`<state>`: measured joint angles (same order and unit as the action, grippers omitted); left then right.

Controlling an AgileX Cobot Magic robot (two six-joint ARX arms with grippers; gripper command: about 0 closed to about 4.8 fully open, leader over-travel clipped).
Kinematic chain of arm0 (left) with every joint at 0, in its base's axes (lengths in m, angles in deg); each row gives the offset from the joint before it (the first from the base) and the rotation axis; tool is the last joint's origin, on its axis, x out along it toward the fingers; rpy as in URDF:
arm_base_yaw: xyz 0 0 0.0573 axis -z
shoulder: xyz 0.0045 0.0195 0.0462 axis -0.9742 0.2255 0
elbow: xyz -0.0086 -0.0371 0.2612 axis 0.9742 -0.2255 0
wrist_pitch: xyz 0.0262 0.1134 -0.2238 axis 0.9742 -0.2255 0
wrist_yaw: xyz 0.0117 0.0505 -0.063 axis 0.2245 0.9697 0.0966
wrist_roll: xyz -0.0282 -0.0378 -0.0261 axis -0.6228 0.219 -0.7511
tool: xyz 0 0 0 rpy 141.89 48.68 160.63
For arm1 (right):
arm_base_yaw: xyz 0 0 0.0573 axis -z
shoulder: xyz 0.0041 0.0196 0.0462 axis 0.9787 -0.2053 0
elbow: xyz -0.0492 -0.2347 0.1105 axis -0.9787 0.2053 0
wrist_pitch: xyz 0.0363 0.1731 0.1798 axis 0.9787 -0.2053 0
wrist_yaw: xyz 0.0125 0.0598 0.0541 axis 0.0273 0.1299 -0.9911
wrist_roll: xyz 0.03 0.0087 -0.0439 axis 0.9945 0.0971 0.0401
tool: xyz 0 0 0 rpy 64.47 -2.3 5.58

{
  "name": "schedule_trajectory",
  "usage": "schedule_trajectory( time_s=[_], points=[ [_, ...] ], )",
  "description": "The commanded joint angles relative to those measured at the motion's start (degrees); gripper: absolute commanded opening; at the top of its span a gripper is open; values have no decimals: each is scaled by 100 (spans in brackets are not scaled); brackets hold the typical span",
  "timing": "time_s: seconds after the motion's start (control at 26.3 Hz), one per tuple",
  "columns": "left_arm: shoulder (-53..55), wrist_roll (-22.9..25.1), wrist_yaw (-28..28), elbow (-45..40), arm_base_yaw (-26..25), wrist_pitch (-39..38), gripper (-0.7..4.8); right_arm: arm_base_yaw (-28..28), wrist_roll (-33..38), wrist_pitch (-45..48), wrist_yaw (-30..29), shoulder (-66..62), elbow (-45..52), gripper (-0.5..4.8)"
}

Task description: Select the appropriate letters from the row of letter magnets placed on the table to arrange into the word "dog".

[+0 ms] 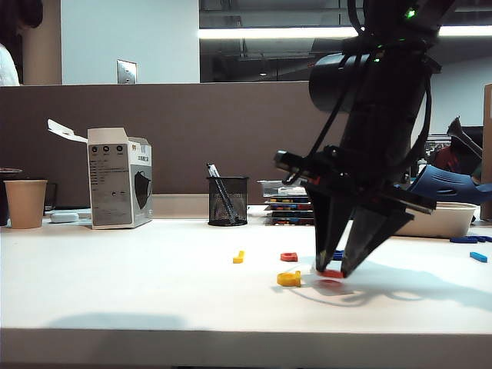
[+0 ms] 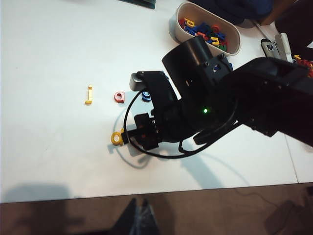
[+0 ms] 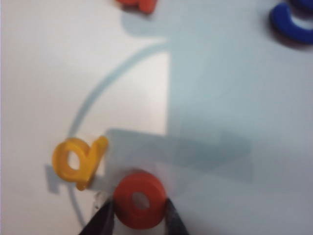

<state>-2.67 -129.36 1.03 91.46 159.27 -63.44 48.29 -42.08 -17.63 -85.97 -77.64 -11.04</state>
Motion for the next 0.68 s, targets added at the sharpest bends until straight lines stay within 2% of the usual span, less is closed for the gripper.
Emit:
schedule_trajectory(
  time_s=[0.04,0.34,0.46,0.68],
  points=[
    [-11,4,37,7,9,13,-5,-20,44,94,9,17,114,108],
    [-11,4,39,7,9,15,-5,-20,184,308,9,17,173,124],
    [-11,4,37,7,9,13,-5,-20,184,251,7,17,173,175],
    [-11,4,39,7,9,13,-5,-20,181,153,13,20,170,181]
  ],
)
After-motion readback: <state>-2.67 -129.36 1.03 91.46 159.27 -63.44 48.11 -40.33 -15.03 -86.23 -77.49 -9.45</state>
